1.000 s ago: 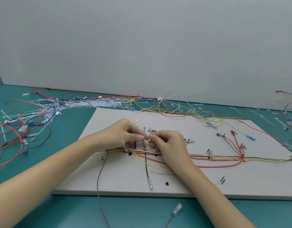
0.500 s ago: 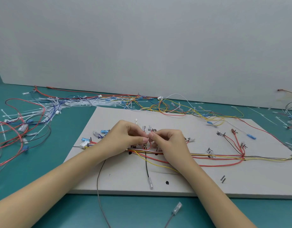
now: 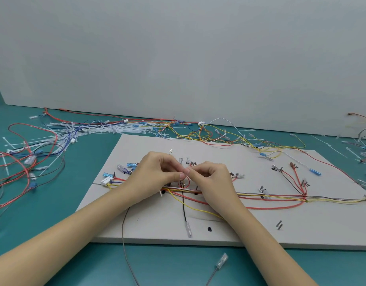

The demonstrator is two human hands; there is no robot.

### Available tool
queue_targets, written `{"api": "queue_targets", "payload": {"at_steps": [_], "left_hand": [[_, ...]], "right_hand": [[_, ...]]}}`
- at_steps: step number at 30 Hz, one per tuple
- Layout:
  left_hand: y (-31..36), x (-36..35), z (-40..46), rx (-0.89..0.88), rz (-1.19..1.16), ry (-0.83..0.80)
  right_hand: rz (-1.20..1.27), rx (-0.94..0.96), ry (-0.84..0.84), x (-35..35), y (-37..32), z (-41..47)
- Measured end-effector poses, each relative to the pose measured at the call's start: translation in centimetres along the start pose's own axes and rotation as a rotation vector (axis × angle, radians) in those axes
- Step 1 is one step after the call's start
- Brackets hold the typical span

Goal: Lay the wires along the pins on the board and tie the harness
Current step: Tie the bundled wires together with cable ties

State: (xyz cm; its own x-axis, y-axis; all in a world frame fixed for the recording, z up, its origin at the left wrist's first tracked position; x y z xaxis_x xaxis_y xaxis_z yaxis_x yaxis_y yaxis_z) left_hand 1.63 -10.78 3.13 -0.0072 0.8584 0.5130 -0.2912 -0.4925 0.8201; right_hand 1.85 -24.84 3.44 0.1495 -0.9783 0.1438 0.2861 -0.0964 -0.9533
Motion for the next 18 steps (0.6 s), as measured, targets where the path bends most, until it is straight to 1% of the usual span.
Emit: {"api": "queue_targets", "payload": {"at_steps": [5, 11, 14, 18], "left_hand": [[0.1, 0.4, -0.3, 0.003, 0.02, 0.046], [1.1, 0.6, -0.6, -0.066, 0.069, 0.078], [1.1, 0.4, -0.6, -0.071, 0.107, 0.074], [1.2, 0.3, -0.6, -0.08, 0.116, 0.056]], "right_hand": [[0.019, -0.008, -0.056, -0.3, -0.2, -0.2], [0.032, -0.02, -0.071, -0.1, -0.2, -0.1], [0.043, -0.051, -0.063, 0.1, 0.1, 0.0], [-0.001, -0.081, -0.063, 0.1, 0.5, 0.2]]}}
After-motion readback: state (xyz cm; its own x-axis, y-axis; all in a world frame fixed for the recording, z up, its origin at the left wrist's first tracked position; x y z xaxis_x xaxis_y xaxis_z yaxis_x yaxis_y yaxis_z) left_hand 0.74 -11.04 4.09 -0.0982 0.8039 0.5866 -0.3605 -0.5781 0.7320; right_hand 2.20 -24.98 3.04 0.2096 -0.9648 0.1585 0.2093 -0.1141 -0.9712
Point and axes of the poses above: each hand's wrist, its own z-axis towards the middle knuckle, its own x-axis out of the back of the hand, y = z × x, the point moved 9 cm from there along z, towards the middle knuckle, and after that the axes turned 10 degrees about z, right-handed, at the moved point
